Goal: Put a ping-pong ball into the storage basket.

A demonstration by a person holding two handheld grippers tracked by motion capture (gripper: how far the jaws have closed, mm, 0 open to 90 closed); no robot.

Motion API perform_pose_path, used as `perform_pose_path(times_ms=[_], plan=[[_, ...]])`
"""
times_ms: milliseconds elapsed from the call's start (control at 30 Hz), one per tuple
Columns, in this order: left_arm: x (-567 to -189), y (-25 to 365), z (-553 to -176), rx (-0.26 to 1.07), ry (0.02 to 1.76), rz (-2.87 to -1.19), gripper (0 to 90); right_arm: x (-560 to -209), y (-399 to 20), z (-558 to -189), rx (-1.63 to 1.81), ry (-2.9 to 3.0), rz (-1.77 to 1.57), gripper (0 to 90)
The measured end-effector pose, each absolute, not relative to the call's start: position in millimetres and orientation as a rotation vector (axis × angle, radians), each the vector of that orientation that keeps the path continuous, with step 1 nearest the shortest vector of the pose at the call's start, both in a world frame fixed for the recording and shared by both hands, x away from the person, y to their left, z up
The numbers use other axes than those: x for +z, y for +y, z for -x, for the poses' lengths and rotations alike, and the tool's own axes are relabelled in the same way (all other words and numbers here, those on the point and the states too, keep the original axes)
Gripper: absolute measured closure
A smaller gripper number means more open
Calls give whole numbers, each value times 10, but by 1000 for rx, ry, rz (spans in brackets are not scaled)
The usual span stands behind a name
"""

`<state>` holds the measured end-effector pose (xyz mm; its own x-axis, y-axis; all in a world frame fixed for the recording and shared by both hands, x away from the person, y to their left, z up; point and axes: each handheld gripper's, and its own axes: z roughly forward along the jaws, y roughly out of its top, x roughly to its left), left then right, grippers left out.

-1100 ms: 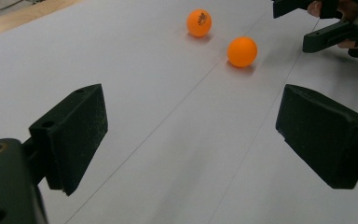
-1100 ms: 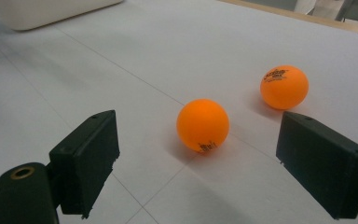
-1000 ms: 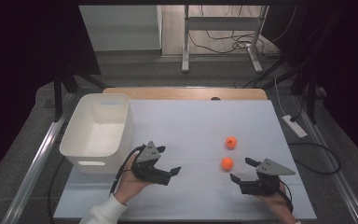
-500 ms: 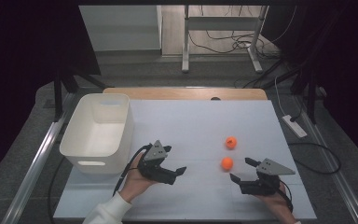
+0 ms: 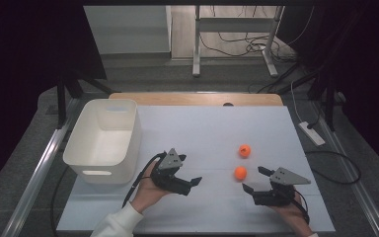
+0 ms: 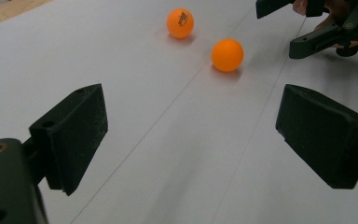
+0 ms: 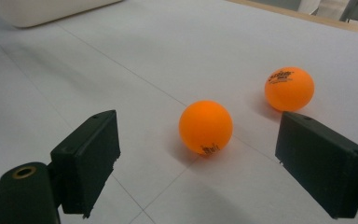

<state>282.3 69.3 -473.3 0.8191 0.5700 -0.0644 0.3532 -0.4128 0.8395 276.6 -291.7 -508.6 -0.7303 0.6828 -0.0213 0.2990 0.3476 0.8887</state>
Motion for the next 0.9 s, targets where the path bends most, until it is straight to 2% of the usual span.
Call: perform_pose_path(times_ms=[900], plan=[[-4786, 498, -2926, 253, 661, -2060, 97, -5082, -2892, -2774, 1354, 2232, -846, 138]])
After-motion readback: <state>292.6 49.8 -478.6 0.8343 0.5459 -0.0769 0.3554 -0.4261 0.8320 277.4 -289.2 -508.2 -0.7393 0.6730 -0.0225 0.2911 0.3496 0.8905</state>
